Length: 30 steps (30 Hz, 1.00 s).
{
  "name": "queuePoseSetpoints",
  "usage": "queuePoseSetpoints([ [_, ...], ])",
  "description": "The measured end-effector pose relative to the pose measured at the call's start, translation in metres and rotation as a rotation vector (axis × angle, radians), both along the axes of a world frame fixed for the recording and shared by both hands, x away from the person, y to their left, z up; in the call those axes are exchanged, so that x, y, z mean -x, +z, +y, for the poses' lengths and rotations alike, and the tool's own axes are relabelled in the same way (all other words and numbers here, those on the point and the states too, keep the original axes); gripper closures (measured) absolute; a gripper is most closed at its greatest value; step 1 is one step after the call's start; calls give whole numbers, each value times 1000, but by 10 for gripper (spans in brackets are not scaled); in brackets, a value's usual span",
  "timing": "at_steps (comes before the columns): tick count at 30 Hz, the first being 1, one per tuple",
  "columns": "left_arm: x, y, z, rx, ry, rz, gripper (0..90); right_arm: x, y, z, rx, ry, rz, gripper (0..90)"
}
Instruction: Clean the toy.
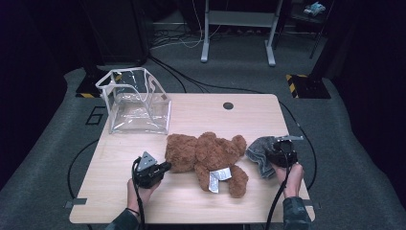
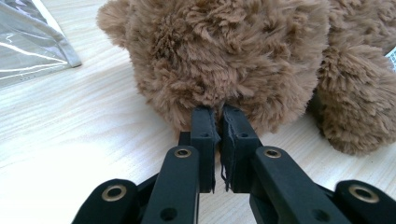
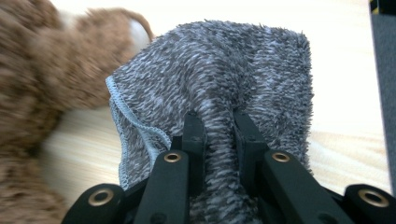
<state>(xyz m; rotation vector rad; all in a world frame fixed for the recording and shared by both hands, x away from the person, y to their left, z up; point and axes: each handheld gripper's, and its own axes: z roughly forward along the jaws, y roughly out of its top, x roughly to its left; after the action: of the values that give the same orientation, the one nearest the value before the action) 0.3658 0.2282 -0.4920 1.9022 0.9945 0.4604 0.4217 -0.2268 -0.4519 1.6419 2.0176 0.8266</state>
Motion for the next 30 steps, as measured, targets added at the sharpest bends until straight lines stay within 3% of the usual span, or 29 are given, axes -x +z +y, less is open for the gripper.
queuePoseSetpoints([
  [13, 1, 1, -1, -7, 6, -4, 866, 14, 54, 14, 19, 88, -97, 784],
  [21, -1, 3, 0, -15, -5, -1, 868, 17, 77, 29, -2, 150, -136, 784],
  [30, -2, 6, 0, -26, -16, 10, 868, 18, 122, 58, -12, 263, -186, 784],
])
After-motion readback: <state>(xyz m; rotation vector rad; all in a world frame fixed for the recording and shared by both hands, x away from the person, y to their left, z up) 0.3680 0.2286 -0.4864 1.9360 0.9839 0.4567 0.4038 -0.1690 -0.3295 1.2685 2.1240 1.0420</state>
